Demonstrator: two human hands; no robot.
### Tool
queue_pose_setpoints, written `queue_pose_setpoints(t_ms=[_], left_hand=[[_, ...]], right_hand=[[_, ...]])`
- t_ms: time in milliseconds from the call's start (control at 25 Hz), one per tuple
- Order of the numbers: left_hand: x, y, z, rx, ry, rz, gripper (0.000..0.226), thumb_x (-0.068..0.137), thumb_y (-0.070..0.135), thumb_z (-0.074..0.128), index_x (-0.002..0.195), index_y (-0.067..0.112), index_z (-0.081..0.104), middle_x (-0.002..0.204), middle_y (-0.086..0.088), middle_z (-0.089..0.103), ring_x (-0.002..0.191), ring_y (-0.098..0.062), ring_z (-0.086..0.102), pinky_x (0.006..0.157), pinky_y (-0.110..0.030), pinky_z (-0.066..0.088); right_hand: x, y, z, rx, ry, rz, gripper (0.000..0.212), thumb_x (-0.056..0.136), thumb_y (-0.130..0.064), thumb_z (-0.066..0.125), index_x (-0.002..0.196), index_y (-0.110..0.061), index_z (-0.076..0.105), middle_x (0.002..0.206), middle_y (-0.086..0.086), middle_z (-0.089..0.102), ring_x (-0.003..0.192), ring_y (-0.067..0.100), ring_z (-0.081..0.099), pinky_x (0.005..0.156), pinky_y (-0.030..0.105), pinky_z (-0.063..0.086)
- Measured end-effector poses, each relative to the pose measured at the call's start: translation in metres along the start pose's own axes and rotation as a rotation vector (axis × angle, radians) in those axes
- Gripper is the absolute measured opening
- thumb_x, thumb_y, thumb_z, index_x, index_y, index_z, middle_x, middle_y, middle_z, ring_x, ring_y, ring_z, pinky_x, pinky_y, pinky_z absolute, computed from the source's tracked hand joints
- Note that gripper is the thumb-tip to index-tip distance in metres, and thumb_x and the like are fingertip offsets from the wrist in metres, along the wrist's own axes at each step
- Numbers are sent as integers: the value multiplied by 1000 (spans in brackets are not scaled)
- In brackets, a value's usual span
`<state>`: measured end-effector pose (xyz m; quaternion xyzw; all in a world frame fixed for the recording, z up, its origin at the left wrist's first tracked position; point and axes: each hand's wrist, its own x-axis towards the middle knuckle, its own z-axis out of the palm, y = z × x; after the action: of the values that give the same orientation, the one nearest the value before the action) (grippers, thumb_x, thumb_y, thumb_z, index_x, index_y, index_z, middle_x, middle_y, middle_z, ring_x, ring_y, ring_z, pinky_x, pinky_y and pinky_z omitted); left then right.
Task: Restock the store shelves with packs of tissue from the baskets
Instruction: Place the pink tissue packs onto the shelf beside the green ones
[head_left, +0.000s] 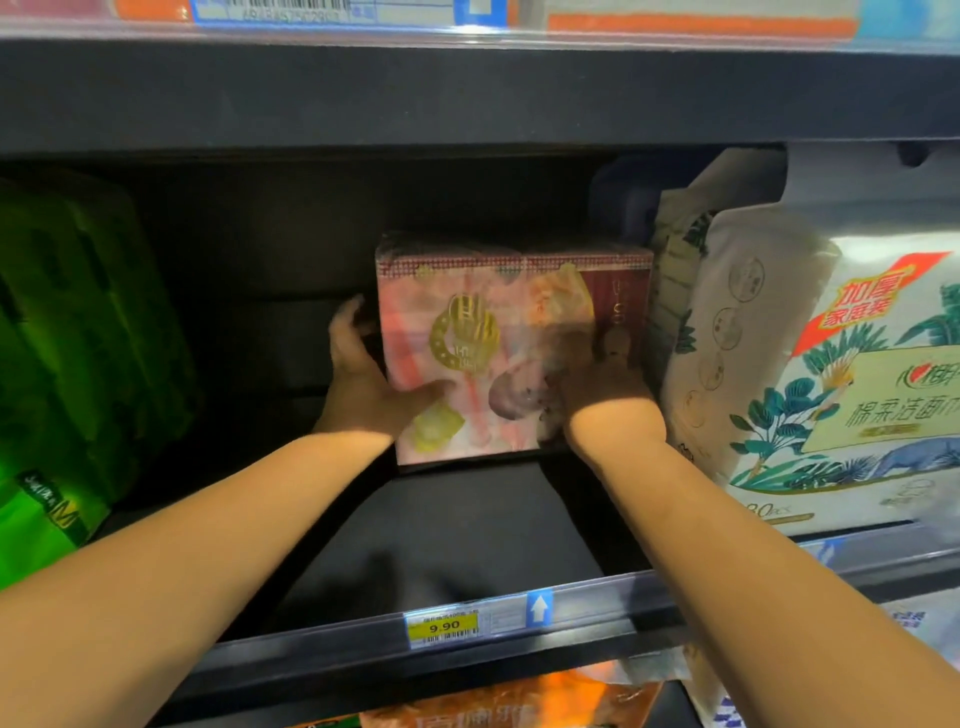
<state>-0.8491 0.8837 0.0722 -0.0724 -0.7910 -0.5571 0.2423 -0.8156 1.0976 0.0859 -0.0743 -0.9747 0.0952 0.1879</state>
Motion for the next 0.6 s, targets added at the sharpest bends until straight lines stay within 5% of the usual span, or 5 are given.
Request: queue_pose_setpoints(t_ms=[80, 240, 440, 600], left_hand=[[12, 4, 1, -219, -67, -154, 119, 58, 30, 91, 145, 38, 10, 139, -6, 49, 119, -24, 56, 95, -47, 51], [24, 4, 9, -451, -287, -201, 81, 56, 34, 87, 127, 8, 57, 115, -12, 69, 102, -27, 68, 85, -44, 56], [23, -2, 12, -511, -292, -198, 66, 64, 24, 80, 123, 4, 59, 113, -14, 69, 99, -27, 69, 82, -41, 57], [24, -4, 9, -378, -301, -234, 84, 57, 40, 87, 127, 10, 53, 113, -8, 69, 95, -20, 71, 75, -33, 59]], right_hand=[[-1, 3, 2, -33, -6, -11, 57, 101, -17, 38, 151, -16, 11, 153, 21, 10, 132, 43, 36, 105, 46, 38], [-3, 4, 4, -41, 20, -24, 54, 102, -17, 36, 151, -17, 13, 154, 21, 13, 135, 40, 35, 107, 45, 36], [1, 2, 10, -2, -3, -14, 63, 99, -17, 40, 152, -17, 8, 153, 23, 10, 131, 44, 39, 104, 47, 41], [-1, -3, 10, 25, -30, -3, 64, 97, -14, 42, 152, -16, 9, 152, 26, 10, 123, 48, 46, 98, 48, 46]])
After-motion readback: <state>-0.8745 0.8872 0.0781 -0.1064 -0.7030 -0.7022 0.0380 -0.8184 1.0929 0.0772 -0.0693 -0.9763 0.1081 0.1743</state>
